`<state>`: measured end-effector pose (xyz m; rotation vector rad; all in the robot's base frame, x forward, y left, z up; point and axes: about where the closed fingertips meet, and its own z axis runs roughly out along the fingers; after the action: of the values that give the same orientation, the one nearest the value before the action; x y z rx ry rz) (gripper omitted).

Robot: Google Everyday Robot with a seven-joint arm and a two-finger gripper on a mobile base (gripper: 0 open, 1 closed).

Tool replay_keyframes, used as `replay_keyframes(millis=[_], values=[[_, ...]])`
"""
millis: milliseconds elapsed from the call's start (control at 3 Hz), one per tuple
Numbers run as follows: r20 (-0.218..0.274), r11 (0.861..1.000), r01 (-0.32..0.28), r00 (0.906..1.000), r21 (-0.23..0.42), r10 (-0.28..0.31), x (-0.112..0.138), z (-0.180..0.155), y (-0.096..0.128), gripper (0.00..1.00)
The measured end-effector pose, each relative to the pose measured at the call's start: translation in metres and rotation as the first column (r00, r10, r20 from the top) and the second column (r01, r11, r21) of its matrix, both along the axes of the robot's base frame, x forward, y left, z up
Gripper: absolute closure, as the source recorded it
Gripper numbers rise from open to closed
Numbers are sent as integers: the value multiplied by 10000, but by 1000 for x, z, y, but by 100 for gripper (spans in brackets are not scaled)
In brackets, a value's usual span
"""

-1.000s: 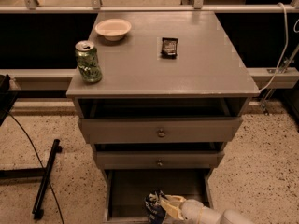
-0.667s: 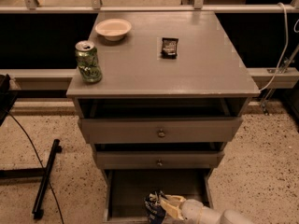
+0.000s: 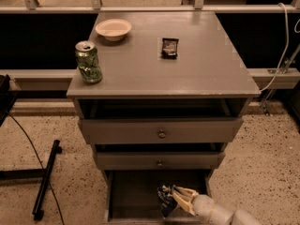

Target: Place blue chip bag into bottom drawer

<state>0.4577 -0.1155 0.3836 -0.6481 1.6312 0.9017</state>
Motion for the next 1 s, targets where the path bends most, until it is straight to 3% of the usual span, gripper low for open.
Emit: replay_keyframes(millis=[333, 667, 1000], values=[[102, 9968, 417, 9991, -684, -411, 17, -22, -19, 100], [-266, 9860, 1110, 9930, -1241, -1151, 30, -54, -41, 100], [-658, 9720, 1833, 9787, -1468, -1945, 41, -72, -54, 85]])
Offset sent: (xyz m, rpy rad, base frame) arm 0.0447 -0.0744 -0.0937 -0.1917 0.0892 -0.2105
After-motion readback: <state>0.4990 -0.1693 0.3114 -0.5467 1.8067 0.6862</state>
